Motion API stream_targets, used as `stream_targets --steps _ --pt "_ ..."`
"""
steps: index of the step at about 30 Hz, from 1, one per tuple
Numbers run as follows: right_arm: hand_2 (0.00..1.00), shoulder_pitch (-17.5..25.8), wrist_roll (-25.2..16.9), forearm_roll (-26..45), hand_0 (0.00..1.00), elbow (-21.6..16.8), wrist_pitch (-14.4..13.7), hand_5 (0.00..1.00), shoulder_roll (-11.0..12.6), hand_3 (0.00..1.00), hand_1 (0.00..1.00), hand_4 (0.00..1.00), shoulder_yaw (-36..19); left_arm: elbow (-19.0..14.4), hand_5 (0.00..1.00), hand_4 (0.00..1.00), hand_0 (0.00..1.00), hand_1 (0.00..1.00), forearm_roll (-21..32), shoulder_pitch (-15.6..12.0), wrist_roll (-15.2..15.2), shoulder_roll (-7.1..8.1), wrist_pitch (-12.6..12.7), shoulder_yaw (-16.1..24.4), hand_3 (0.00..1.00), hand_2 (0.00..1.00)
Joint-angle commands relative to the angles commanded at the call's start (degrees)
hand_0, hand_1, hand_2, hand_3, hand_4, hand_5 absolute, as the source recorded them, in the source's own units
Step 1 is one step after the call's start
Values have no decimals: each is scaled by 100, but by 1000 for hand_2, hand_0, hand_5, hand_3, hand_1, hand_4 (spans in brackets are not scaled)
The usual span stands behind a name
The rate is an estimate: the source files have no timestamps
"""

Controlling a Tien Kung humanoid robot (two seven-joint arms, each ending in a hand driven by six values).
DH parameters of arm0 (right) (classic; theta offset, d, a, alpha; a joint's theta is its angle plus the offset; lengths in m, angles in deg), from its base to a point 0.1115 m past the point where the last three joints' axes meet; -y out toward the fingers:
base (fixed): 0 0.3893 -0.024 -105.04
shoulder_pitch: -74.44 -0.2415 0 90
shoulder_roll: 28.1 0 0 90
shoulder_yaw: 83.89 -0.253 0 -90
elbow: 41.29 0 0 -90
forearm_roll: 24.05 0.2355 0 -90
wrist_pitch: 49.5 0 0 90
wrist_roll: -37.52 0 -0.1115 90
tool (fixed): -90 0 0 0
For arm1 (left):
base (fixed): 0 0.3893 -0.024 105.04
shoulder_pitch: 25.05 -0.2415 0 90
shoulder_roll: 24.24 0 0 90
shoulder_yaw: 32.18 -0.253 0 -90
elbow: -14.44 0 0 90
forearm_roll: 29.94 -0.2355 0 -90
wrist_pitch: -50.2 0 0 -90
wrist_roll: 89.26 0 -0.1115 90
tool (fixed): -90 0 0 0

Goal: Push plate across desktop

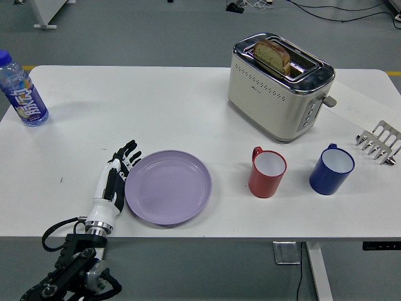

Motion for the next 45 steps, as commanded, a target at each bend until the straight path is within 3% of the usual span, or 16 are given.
stream_targets --steps 45 --pt "714 -55 -37 47 658 0 7 282 8 665 641 252 41 -166 998 500 819 865 247 242 30 0 -112 -557 837 922"
